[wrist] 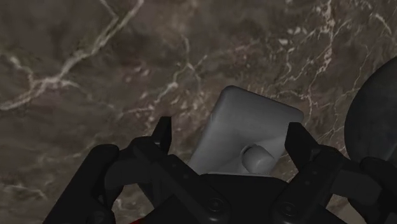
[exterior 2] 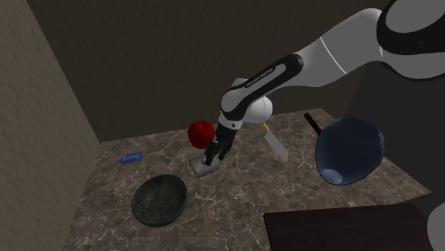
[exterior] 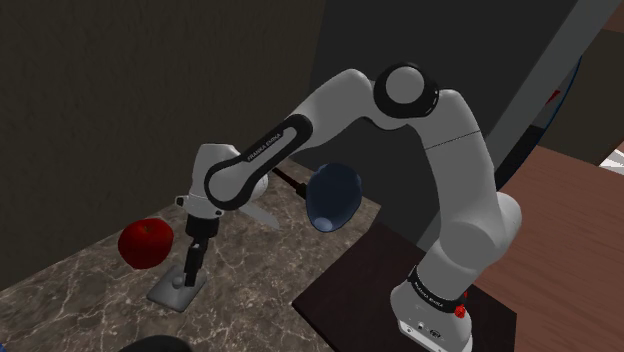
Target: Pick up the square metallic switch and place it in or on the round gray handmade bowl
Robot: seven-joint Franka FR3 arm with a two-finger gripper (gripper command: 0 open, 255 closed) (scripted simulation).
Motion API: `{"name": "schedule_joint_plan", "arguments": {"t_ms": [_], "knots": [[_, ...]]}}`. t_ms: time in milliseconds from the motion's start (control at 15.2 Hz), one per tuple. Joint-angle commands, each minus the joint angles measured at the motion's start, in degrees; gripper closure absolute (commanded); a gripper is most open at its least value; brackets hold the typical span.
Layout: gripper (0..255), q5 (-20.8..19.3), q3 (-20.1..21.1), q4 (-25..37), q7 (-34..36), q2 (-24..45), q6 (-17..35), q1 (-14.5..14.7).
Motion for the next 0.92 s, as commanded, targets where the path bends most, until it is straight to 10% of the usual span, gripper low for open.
{"name": "schedule_joint_plan", "arguments": {"t_ms": [0,462,528,858], "knots": [[0,-0.1,-0.1,0.2,0.0,0.4,0.3,0.3],[0,-0.1,-0.1,0.2,0.0,0.4,0.3,0.3],[255,-0.1,-0.1,0.2,0.0,0.4,0.3,0.3],[255,0.0,0.0,0.0,0.1,0.3,0.3,0.3]]}}
